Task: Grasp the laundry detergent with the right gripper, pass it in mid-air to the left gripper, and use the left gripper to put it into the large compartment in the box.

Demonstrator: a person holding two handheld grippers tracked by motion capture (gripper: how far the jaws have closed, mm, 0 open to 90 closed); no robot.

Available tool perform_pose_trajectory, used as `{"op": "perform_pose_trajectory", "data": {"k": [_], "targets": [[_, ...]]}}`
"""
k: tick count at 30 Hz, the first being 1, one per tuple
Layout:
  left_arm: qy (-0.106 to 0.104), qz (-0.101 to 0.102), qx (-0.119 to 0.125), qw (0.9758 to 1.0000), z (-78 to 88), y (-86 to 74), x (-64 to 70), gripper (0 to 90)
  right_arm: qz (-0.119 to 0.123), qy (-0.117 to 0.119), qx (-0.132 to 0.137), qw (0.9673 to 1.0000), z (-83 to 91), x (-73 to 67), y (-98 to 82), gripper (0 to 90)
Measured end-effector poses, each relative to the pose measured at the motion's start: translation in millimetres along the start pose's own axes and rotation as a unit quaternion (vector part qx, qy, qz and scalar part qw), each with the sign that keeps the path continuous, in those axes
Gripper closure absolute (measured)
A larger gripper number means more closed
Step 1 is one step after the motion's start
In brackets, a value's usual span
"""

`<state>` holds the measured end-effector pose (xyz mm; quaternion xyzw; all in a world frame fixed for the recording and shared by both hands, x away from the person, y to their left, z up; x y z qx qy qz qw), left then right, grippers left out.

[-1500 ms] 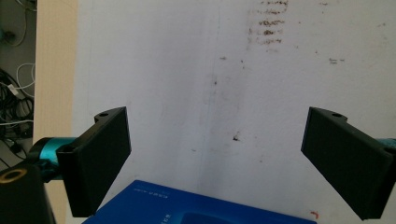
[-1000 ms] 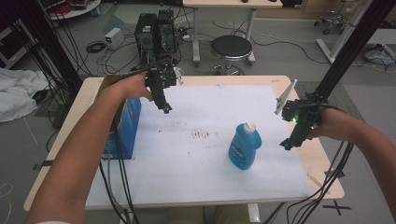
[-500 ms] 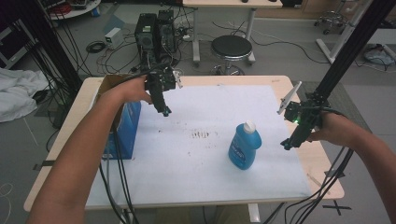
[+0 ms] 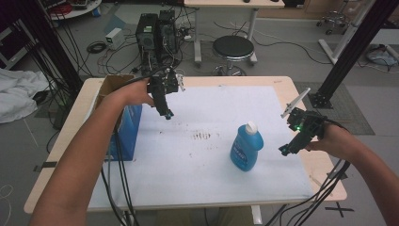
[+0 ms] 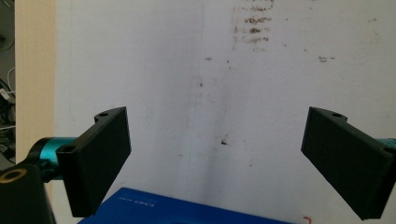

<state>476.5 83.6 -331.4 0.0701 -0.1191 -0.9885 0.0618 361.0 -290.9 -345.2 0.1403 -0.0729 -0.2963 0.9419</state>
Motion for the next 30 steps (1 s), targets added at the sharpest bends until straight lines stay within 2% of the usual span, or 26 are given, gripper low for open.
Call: {"op": "perform_pose_trajectory", "data": {"k": [3, 4, 5, 10, 12, 16, 22, 26, 30], "targets": [[0.002, -0.001, 0.0, 1.0, -0.8, 0.7, 0.5, 8.2, -0.028, -0.005, 0.012, 0.9995, -2.1, 0.8, -4.6, 2.9], [0.002, -0.001, 0.0, 1.0, -0.8, 0.7, 0.5, 8.2, -0.028, -0.005, 0.012, 0.9995, -2.1, 0.8, -4.6, 2.9], [0.0, 0.0, -0.001, 1.0, -1.0, 0.6, 1.3, 8.3, -0.046, -0.006, 0.022, 0.9987, -4.1, 1.2, -7.7, 2.9], [0.001, 0.001, 0.001, 1.0, -2.0, -0.2, 1.8, 8.3, -0.068, -0.015, 0.033, 0.9971, -9.4, 0.3, -13.8, 2.9], [-0.001, 0.002, 0.001, 1.0, -4.4, -1.3, 2.5, 8.3, -0.088, -0.02, 0.047, 0.9948, -12.2, -1.8, -15.6, 3.0], [-0.003, 0.002, 0.0, 1.0, -6.8, -2.2, 3.3, 8.3, -0.109, -0.023, 0.07, 0.9913, -16.3, -4.0, -17.1, 3.1], [-0.003, 0.004, 0.001, 1.0, -9.0, -3.9, 3.2, 8.2, -0.128, -0.036, 0.103, 0.9857, -21.2, -8.1, -20.4, 3.1], [-0.004, 0.004, 0.001, 1.0, -10.0, -4.3, 3.9, 8.3, -0.123, -0.047, 0.113, 0.9848, -24.2, -13.2, -21.9, 3.2], [-0.004, 0.005, 0.001, 1.0, -10.8, -4.6, 4.1, 8.2, -0.125, -0.052, 0.135, 0.9815, -26.3, -18.7, -23.6, 3.2]]}}
Point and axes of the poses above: each handheld gripper's, and its own axes: z roughly backward along the jaws, y roughly out of its top, x roughly to its right, the point moved 6 cm from there along -z, roughly forward along the jaws, and after that the axes turned 3 degrees about -y, right-handed, at the moved point
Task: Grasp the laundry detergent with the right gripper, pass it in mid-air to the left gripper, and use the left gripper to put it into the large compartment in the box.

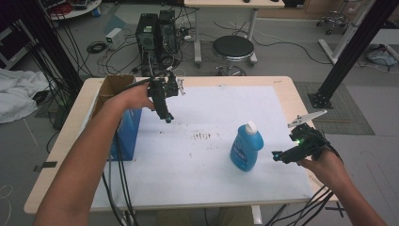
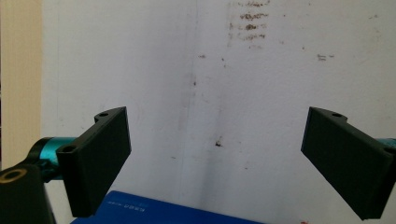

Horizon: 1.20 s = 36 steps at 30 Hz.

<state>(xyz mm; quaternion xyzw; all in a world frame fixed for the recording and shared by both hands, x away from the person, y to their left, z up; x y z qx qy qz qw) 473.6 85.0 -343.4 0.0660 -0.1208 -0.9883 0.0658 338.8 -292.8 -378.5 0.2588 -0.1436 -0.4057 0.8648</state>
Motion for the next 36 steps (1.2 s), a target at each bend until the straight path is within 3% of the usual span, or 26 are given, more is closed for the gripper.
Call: {"op": "perform_pose_trajectory", "data": {"k": [9, 11, 19, 36], "targets": [[0.0, 0.001, 0.001, 1.0, -1.1, 0.0, 1.3, 8.2, -0.001, -0.004, 0.026, 0.9997, -2.4, -10.8, -11.1, 3.2], [0.0, 0.002, 0.003, 1.0, -1.5, -0.1, 1.7, 8.2, -0.009, -0.004, 0.047, 0.9989, 0.1, -15.5, -12.6, 3.2], [0.002, 0.0, 0.002, 1.0, 0.0, 0.6, 2.5, 8.3, -0.009, -0.002, 0.082, 0.9966, -4.0, -32.0, -15.2, 3.2], [0.003, -0.006, -0.003, 1.0, -0.7, -0.3, 5.3, 8.2, -0.031, 0.017, 0.156, 0.9871, -17.2, -54.3, -9.1, 3.2]]}}
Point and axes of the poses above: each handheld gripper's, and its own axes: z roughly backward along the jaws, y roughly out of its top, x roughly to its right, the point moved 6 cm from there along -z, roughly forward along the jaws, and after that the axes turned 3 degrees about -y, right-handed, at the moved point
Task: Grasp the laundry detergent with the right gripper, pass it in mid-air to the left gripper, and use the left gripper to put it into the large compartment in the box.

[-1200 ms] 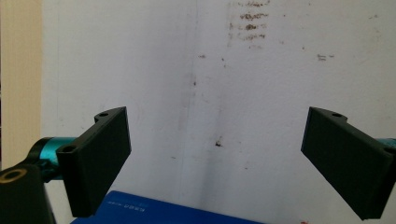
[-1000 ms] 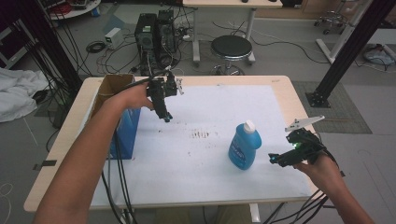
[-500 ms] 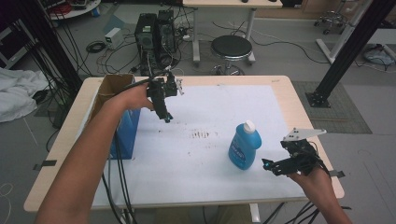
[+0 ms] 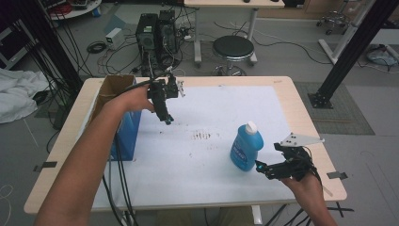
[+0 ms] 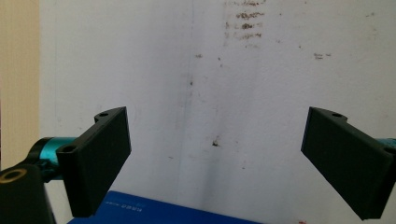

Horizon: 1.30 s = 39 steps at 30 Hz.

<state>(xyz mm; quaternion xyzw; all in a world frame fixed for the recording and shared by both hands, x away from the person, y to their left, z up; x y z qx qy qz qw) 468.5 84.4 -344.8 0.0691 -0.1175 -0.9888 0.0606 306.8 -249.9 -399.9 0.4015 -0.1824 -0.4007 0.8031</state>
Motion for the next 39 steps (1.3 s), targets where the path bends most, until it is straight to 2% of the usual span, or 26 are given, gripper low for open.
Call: {"op": "perform_pose_trajectory", "data": {"k": [6, 18, 29, 39], "targets": [[-0.001, -0.003, -0.001, 1.0, -0.5, 0.1, 0.3, 8.2, -0.009, 0.005, 0.026, 0.9996, -6.7, -5.8, 4.0, 3.3], [-0.002, -0.001, -0.001, 1.0, -0.9, 0.1, 0.8, 8.2, -0.015, 0.008, 0.042, 0.999, -26.2, -10.7, 6.7, 3.2], [0.0, 0.001, 0.0, 1.0, -0.8, -2.4, 0.1, 8.2, -0.03, 0.01, 0.071, 0.997, -45.0, -13.6, 8.0, 3.3], [-0.001, 0.003, 0.001, 1.0, -1.0, -4.2, 0.3, 8.3, -0.035, -0.005, 0.099, 0.9945, -55.1, -16.0, 6.9, 3.9]]}}
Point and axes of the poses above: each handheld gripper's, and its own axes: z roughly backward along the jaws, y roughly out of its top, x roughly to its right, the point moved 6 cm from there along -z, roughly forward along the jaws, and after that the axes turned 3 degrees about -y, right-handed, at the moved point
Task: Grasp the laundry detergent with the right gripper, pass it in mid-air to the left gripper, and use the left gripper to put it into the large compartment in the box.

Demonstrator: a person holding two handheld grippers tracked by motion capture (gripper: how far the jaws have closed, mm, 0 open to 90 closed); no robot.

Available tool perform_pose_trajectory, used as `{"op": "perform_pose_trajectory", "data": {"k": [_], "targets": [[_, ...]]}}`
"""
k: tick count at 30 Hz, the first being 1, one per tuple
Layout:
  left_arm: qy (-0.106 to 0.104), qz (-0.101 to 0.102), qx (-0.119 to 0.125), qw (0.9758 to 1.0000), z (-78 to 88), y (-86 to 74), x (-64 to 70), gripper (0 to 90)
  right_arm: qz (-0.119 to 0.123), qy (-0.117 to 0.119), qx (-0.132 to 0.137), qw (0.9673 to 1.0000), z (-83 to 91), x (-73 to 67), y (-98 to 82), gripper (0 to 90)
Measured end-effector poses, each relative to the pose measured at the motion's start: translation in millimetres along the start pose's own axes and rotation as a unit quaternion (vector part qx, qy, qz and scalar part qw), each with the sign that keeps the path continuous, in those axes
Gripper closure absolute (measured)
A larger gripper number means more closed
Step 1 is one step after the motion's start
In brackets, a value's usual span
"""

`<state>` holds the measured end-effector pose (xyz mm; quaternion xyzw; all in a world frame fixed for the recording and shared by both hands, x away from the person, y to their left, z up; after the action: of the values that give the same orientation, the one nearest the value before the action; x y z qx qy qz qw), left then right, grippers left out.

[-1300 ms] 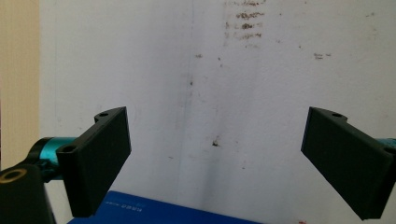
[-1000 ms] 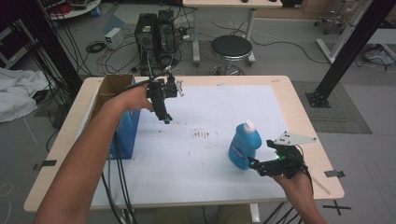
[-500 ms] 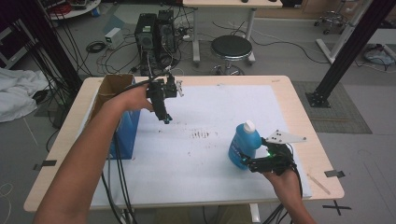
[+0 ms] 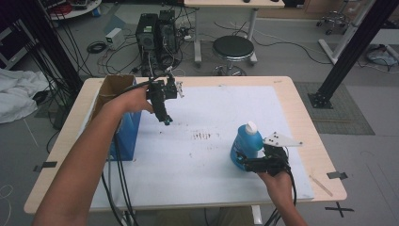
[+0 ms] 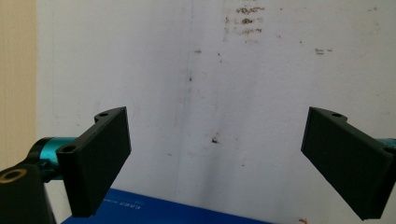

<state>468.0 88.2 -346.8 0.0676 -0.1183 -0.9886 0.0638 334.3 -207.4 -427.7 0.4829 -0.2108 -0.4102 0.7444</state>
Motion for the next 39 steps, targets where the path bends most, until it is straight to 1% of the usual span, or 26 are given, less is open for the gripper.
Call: {"op": "perform_pose_trajectory", "data": {"k": [3, 5, 6, 7, 8, 11, 16, 19, 26, 27, 28, 35, 37, 39], "targets": [[0.001, -0.002, -0.002, 1.0, 0.5, -0.6, -0.4, 8.3, 0.002, -0.007, 0.01, 0.9999, -1.8, -0.6, -1.3, 4.9], [0.0, -0.001, -0.001, 1.0, 0.2, -0.9, 0.0, 8.3, 0.004, -0.012, 0.015, 0.9998, -2.4, -0.5, -2.2, 7.0], [0.0, -0.001, -0.001, 1.0, 0.1, -1.1, 0.0, 8.3, 0.001, -0.012, 0.017, 0.9998, -2.7, -0.2, -2.7, 8.2], [0.001, -0.001, -0.001, 1.0, 0.0, -1.2, -0.1, 8.2, -0.003, -0.01, 0.019, 0.9998, -2.7, 0.3, -3.3, 12.6], [0.0, -0.001, -0.001, 1.0, -0.1, -1.2, -0.1, 8.3, -0.004, -0.007, 0.023, 0.9997, -2.4, 0.6, -3.8, 15.0], [0.0, -0.001, 0.0, 1.0, -0.6, -0.8, 0.1, 8.3, -0.007, -0.009, 0.023, 0.9997, -3.4, 1.4, -5.2, 15.0], [0.0, -0.002, 0.0, 1.0, -0.7, 0.3, -0.3, 8.2, -0.005, -0.015, 0.03, 0.9994, -4.4, 1.7, -5.2, 15.2], [0.0, -0.002, 0.0, 1.0, -1.0, 0.3, -0.2, 8.2, -0.002, -0.013, 0.032, 0.9994, -4.7, 0.4, -5.8, 19.4], [-0.001, -0.001, 0.001, 1.0, -0.9, -0.3, 0.1, 8.3, -0.002, -0.021, 0.032, 0.9993, -6.4, 1.3, -7.1, 21.2], [-0.001, -0.001, 0.001, 1.0, -0.9, -0.2, 0.1, 8.2, 0.0, -0.02, 0.035, 0.9992, -5.8, 0.9, -7.2, 26.7], [-0.001, -0.003, 0.001, 1.0, -0.9, -0.1, -0.1, 8.3, 0.002, -0.02, 0.04, 0.999, -5.3, 0.7, -6.9, 26.9], [-0.001, -0.002, 0.0, 1.0, -1.0, 0.6, 0.5, 8.2, 0.002, -0.028, 0.045, 0.9986, -5.3, 0.8, -6.2, 26.9], [-0.002, -0.001, 0.001, 1.0, -1.0, 0.6, 0.9, 8.3, 0.003, -0.031, 0.045, 0.9985, -5.5, 1.8, -6.4, 27.9], [-0.001, -0.001, 0.001, 1.0, -1.1, 0.6, 0.9, 8.3, 0.002, -0.03, 0.046, 0.9985, -5.2, 1.7, -6.9, 31.1]]}}
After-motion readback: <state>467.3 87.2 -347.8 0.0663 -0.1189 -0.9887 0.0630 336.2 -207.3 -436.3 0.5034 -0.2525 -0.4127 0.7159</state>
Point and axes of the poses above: each handheld gripper's, and its own axes: z roughly backward along the jaws, y roughly out of its top, x roughly to its right, the point moved 6 cm from there along -z, roughly forward along the jaws, and after that the axes turned 3 degrees about -y, right-handed, at the moved point
